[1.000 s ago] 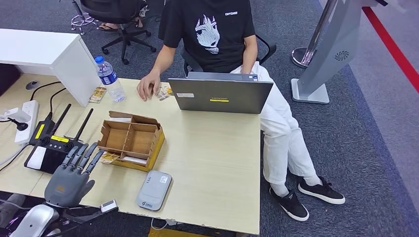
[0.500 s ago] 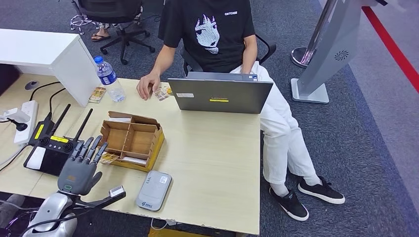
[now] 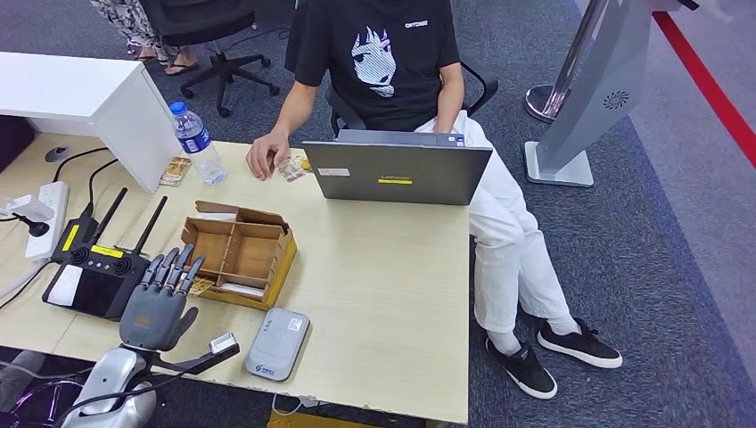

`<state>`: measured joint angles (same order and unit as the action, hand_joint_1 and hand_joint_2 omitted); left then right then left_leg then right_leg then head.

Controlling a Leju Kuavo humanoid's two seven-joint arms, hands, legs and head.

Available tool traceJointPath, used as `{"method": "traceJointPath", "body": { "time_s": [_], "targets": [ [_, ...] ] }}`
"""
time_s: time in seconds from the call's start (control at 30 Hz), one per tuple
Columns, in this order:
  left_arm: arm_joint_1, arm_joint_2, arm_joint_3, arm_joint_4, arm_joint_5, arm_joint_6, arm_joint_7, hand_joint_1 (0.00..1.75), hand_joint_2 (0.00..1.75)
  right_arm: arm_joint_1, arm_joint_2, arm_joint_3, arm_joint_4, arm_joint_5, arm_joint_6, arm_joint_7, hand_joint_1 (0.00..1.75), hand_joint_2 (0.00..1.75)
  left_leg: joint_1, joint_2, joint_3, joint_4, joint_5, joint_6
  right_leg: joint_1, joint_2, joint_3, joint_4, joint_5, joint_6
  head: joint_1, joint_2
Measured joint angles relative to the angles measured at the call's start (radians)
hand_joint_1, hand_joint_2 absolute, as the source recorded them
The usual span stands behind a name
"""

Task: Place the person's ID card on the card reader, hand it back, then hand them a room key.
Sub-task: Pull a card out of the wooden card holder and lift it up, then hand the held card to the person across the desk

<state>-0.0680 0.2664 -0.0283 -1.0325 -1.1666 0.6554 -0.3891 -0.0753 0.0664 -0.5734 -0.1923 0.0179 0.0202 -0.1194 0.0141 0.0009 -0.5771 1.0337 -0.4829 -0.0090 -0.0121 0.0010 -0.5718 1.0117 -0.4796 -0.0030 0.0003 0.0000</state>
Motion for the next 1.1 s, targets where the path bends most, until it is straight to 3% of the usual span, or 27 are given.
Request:
{"method": "traceJointPath", "body": {
  "time_s": [0.1,0.13,0.63,0.87,0.97,1.1],
  "targets": [
    [0.000,-0.004,0.000,0.000,0.001,0.000,-0.001,1.58,1.75,0.000,0.000,0.000,0.000,0.000,0.000,0.000,0.00,1.75,0.000,0.000,0.000,0.000,0.000,0.000,0.000,0.000,0.000,0.000,0.000,0.000,0.000,0.000],
    [0.000,-0.005,0.000,0.000,0.005,0.000,-0.002,1.71,1.75,0.000,0.000,0.000,0.000,0.001,0.000,0.000,0.00,1.75,0.000,0.000,0.000,0.000,0.000,0.000,0.000,0.000,0.000,0.000,0.000,0.000,0.000,0.000],
    [0.002,-0.018,0.000,-0.010,0.047,0.007,-0.031,1.75,1.75,-0.002,0.003,0.000,0.000,0.037,-0.004,0.001,0.00,1.75,0.000,0.000,0.000,0.000,0.000,0.000,0.000,0.000,0.000,0.000,0.000,0.000,0.000,0.000],
    [0.005,-0.038,0.002,-0.081,0.077,0.029,-0.060,1.75,1.75,-0.006,0.007,0.000,0.000,0.053,-0.005,0.005,0.00,1.75,0.000,0.000,0.000,0.000,0.000,0.000,0.000,0.000,0.000,0.000,0.000,0.000,0.000,0.000],
    [-0.021,-0.063,0.003,-0.138,0.080,0.026,-0.055,1.75,1.75,-0.010,0.008,0.000,0.000,0.056,-0.005,0.012,0.00,1.75,0.000,0.000,0.000,0.001,0.001,0.000,0.000,0.000,-0.001,0.000,0.001,0.001,0.000,0.000],
    [-0.115,-0.082,0.001,-0.190,0.029,-0.012,0.012,1.75,1.75,-0.021,0.010,0.000,0.000,0.074,-0.005,0.024,0.00,1.75,0.000,-0.001,-0.001,0.001,0.003,0.000,0.000,-0.001,-0.001,0.000,0.003,0.001,0.000,0.000]
  ]
}}
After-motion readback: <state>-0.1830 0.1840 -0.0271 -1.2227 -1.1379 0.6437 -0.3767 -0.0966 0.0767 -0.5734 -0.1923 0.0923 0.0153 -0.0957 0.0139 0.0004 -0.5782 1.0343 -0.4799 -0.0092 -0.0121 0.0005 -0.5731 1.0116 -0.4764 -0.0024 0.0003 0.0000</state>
